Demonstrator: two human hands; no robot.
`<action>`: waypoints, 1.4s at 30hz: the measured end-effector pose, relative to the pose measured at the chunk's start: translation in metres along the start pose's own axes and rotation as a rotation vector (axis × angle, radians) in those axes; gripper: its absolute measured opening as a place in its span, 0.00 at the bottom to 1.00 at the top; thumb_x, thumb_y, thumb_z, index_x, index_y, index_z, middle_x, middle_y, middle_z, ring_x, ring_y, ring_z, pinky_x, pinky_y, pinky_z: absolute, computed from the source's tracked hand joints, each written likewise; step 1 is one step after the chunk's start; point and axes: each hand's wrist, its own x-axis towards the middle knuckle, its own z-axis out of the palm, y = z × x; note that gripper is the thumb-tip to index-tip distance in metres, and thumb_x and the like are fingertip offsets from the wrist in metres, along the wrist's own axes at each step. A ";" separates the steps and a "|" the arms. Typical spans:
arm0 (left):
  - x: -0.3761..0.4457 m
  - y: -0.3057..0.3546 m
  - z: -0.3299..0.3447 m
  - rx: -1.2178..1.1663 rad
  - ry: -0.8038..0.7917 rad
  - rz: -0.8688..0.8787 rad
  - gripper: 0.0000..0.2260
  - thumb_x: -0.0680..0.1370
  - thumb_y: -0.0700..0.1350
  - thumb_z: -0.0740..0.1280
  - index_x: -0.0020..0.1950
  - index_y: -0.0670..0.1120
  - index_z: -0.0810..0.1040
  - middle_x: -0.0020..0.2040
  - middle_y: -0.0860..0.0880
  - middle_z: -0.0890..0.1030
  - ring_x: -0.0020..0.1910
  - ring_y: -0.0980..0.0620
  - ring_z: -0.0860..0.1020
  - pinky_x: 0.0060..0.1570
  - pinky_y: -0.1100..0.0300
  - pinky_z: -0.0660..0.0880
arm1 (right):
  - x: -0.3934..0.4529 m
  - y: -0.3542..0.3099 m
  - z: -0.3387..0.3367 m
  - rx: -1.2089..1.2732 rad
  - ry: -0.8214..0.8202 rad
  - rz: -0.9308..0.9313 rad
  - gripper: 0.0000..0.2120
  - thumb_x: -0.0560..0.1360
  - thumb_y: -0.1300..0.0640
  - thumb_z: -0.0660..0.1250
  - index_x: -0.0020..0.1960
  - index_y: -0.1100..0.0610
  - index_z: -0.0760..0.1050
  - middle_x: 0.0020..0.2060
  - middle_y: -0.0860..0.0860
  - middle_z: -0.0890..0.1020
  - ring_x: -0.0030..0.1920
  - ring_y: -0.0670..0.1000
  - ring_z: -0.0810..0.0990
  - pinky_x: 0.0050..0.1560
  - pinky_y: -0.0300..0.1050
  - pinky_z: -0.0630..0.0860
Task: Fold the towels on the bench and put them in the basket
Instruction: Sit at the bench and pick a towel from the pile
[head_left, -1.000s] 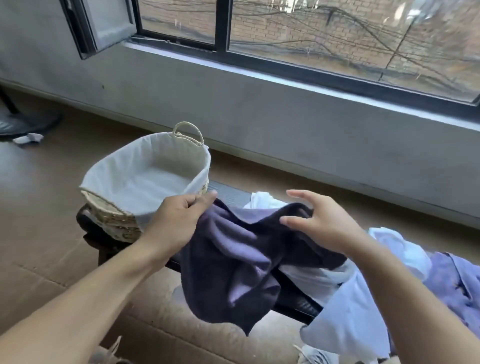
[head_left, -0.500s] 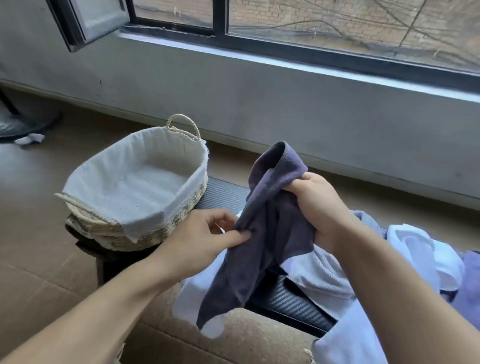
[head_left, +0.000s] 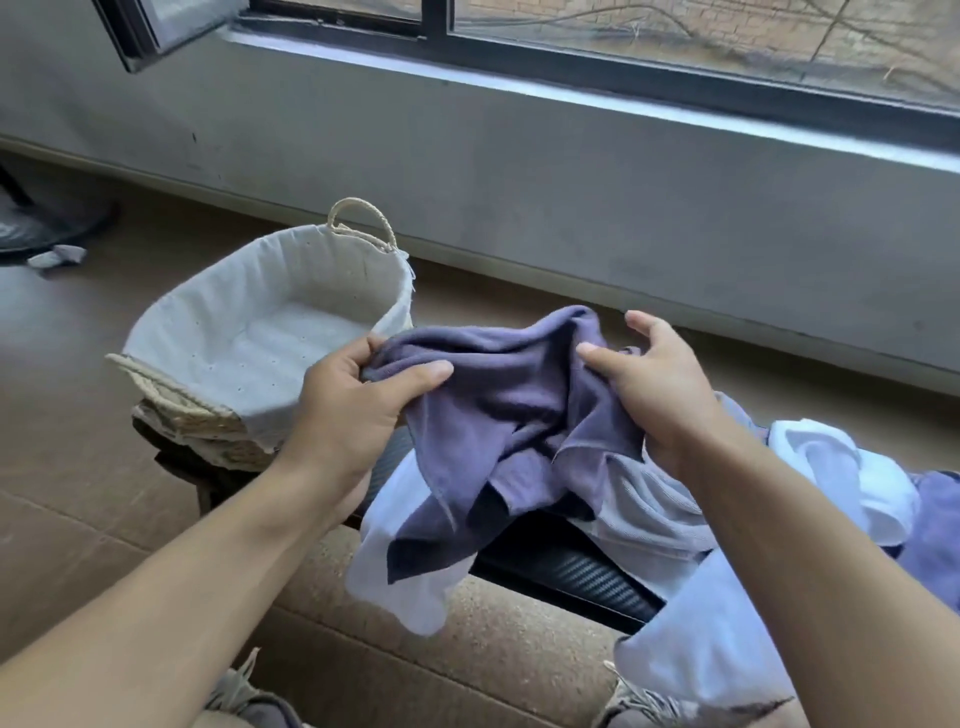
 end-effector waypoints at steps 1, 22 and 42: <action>0.002 -0.001 -0.001 0.002 0.040 0.018 0.08 0.65 0.41 0.79 0.39 0.49 0.83 0.41 0.46 0.84 0.42 0.49 0.80 0.46 0.56 0.77 | -0.006 -0.001 0.004 -0.009 -0.045 -0.060 0.25 0.71 0.52 0.76 0.66 0.47 0.75 0.55 0.51 0.82 0.54 0.47 0.81 0.60 0.50 0.79; -0.017 0.001 0.011 0.090 -0.051 0.007 0.02 0.75 0.40 0.75 0.46 0.44 0.87 0.44 0.41 0.87 0.42 0.48 0.83 0.52 0.50 0.81 | -0.050 -0.012 0.017 -0.484 -0.073 -0.963 0.05 0.65 0.59 0.65 0.40 0.52 0.77 0.45 0.44 0.77 0.49 0.51 0.72 0.49 0.42 0.70; -0.032 -0.001 0.020 -0.132 -0.318 -0.128 0.13 0.84 0.38 0.58 0.54 0.40 0.83 0.52 0.39 0.86 0.51 0.50 0.85 0.54 0.58 0.82 | -0.056 -0.007 0.020 0.018 -0.438 -0.448 0.03 0.77 0.55 0.73 0.45 0.54 0.83 0.38 0.51 0.86 0.40 0.46 0.83 0.47 0.47 0.79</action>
